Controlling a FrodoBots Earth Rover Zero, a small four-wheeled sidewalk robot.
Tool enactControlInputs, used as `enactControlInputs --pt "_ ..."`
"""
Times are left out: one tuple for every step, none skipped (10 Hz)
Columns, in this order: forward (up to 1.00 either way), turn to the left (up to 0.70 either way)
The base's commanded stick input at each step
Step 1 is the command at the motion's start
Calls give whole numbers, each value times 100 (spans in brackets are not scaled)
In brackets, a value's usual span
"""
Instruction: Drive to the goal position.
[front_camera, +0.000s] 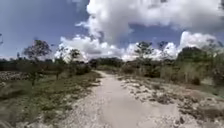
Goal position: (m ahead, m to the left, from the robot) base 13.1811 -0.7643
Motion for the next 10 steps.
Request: enactControlInputs --pt "85 0" --pt "85 0" --pt "85 0" --pt "85 0" --pt "85 33" --pt "85 34" --pt "85 31" --pt "85 0" --pt "85 0" --pt "85 0"
